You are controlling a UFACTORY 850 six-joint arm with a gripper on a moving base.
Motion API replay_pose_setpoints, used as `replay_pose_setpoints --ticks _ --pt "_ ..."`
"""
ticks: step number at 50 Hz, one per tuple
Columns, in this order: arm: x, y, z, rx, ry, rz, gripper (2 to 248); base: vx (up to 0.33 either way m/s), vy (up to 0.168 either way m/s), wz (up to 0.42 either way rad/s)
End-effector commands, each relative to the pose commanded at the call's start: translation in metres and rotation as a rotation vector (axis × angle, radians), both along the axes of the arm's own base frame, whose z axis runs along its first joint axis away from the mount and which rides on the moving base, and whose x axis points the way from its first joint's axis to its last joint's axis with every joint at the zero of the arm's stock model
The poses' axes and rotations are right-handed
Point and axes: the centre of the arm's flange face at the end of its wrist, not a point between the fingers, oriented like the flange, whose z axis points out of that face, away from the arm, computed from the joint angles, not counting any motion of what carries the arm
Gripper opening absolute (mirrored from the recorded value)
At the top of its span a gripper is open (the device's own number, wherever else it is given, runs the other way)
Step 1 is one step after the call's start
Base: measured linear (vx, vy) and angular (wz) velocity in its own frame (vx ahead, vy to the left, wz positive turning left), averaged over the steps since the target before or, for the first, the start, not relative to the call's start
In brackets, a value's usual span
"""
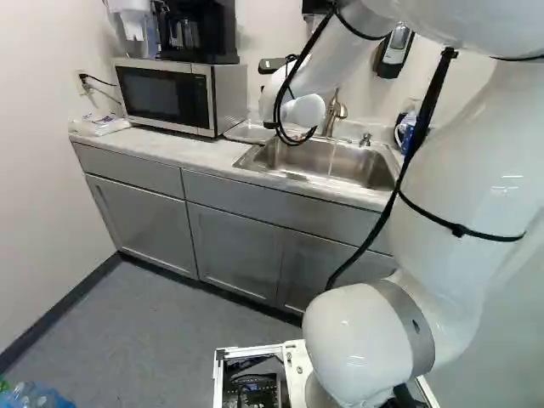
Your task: Rinse the cup and place it in the tray
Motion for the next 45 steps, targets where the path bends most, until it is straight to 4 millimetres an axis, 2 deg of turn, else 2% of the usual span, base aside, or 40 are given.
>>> replay_pose_setpoints --ticks 20,45 --pt "0.040 0.012 -0.003 0.001 -0.005 0.013 111 0.000 0.000 0.000" --pt "0.093 0.016 -0.033 -0.003 0.023 0.009 111 0.000 0.000 0.000"
